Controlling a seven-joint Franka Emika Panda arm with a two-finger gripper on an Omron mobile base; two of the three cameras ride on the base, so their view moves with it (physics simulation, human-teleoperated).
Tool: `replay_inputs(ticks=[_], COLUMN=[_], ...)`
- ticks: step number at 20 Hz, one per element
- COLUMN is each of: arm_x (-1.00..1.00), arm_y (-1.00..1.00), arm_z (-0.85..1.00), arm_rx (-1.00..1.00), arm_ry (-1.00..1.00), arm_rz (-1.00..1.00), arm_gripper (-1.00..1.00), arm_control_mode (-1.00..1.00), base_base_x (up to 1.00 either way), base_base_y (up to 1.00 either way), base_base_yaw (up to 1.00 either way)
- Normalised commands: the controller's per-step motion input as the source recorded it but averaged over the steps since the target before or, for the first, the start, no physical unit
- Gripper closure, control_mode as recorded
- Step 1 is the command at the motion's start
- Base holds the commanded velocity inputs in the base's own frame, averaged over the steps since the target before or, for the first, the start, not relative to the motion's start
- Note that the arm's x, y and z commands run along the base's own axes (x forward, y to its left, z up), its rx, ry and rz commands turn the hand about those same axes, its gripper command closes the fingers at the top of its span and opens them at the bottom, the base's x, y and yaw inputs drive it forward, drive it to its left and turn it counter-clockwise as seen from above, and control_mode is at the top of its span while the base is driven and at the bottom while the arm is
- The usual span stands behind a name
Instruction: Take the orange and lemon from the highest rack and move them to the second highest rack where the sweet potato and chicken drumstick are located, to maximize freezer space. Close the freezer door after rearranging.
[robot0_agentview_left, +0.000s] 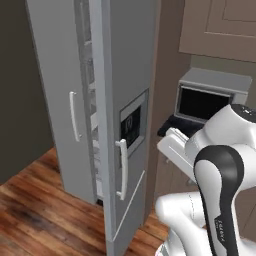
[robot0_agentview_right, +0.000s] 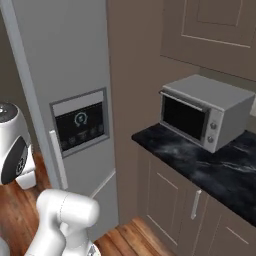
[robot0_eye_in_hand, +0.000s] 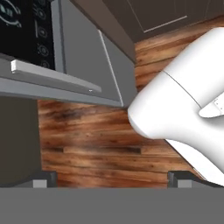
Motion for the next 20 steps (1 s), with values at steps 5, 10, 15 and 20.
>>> replay_inputs(ticks=[5,10,15,20], arm_x=[0.0,0.0,0.0,0.0], arm_y=[0.0,0.0,0.0,0.0], arm_z=[0.0,0.0,0.0,0.0], arm_rx=[0.0,0.0,0.0,0.0], arm_ry=[0.0,0.0,0.0,0.0], arm_rz=[0.0,0.0,0.0,0.0], arm_gripper=[-1.0,-1.0,-1.0,-1.0], arm_control_mode=[1.0,1.0,1.0,1.0], base_base_x=[0.51,0.41,0.43,0.5], base_base_y=[-0.2,-0.16,-0.12,-0.12], base_base_yaw=[0.33,0.31,0.26,0.25])
